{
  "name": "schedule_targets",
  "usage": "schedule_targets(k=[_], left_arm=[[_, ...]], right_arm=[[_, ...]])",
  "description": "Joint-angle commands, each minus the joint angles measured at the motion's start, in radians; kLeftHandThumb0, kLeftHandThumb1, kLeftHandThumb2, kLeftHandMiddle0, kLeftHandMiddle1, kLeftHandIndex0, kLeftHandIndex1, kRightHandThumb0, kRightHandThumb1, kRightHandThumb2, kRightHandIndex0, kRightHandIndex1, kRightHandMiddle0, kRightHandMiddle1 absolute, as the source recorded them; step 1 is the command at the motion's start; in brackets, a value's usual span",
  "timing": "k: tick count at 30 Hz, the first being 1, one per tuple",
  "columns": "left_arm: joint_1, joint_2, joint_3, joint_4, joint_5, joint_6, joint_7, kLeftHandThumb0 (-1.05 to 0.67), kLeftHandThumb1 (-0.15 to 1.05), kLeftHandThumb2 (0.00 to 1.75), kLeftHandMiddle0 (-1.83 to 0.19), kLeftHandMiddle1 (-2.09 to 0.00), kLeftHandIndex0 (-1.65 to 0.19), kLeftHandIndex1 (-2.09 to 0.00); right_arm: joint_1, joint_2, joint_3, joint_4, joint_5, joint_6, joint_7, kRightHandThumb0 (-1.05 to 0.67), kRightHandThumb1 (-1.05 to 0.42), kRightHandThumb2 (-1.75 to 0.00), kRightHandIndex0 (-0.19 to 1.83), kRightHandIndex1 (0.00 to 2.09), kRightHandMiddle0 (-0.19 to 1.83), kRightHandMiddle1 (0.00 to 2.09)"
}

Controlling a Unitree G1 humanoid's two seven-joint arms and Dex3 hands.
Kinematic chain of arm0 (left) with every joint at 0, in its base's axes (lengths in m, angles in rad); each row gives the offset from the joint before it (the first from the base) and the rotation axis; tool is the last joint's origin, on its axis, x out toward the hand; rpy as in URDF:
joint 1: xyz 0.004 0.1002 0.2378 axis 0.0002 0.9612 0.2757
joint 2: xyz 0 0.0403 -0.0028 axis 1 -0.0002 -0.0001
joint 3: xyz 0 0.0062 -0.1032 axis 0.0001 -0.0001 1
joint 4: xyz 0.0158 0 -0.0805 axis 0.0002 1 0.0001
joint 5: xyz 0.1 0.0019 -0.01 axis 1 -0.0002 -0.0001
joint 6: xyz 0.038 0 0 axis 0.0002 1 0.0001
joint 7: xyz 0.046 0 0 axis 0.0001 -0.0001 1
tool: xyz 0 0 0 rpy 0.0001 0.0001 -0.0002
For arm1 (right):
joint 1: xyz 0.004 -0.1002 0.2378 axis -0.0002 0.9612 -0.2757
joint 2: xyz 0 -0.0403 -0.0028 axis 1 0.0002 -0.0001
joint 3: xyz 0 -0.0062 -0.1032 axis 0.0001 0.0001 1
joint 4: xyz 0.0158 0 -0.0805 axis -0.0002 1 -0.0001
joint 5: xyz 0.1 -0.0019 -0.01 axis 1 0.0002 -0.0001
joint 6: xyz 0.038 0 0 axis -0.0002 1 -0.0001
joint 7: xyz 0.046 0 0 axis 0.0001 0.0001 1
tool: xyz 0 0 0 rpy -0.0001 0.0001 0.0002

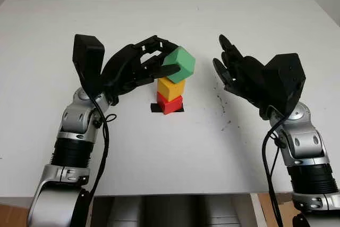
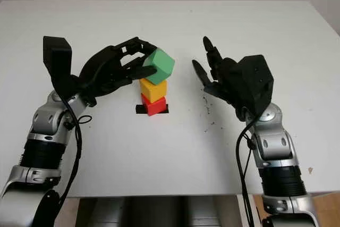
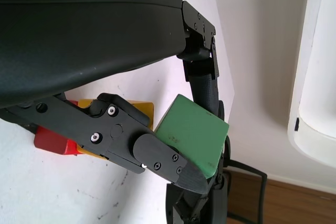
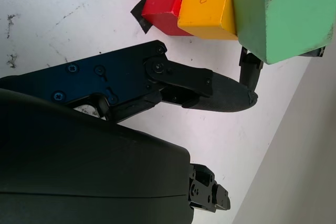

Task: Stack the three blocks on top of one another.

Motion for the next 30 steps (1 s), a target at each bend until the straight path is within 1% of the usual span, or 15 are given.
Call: schedule_targets(k=[1, 7, 10, 18, 23, 30], left_arm=[[-0.001, 0.002, -0.006, 0.007, 0.01, -0.023, -0.003, -0.43, 0.96, 0.06, -0.14, -0.05, -0.36, -1.49], [0.02, 0.012, -0.016, 0.025, 0.055, -0.076, 0.013, -0.43, 0.96, 0.05, -0.16, -0.06, -0.36, -1.47], [0.029, 0.021, -0.015, 0.032, 0.073, -0.087, 0.022, -0.43, 0.95, 0.05, -0.17, -0.06, -0.37, -1.45], [0.045, 0.036, -0.005, 0.03, 0.083, -0.066, 0.036, -0.42, 0.96, 0.05, -0.15, -0.05, -0.35, -1.4], [0.052, 0.036, 0.002, 0.019, 0.075, -0.051, 0.037, -0.45, 0.94, 0.05, -0.16, -0.05, -0.38, -1.4], [0.055, 0.036, 0.001, 0.008, 0.072, -0.041, 0.035, -0.47, 0.94, 0.05, -0.15, -0.05, -0.4, -1.39]], right_arm=[[0.014, 0.0, -0.011, -0.017, 0.004, 0.002, -0.006, -0.71, -1.05, -0.64, -0.19, 0.0, -0.19, 0.0], [0.017, 0.005, -0.015, -0.016, 0.012, -0.003, -0.008, -0.71, -1.05, -0.64, -0.19, 0.0, -0.19, 0.0], [0.017, 0.006, -0.018, -0.015, 0.02, 0.005, -0.007, -0.72, -1.05, -0.63, -0.19, 0.0, -0.19, 0.0], [0.018, 0.009, -0.015, -0.021, 0.027, 0.003, -0.015, -0.71, -1.05, -0.62, -0.19, 0.0, -0.19, 0.0], [0.011, 0.001, -0.006, -0.026, 0.019, 0.019, -0.017, -0.72, -1.05, -0.61, -0.19, 0.0, -0.19, 0.0], [0.01, -0.006, -0.002, -0.025, 0.006, 0.005, -0.011, -0.72, -1.05, -0.63, -0.19, 0.0, -0.19, 0.0]])
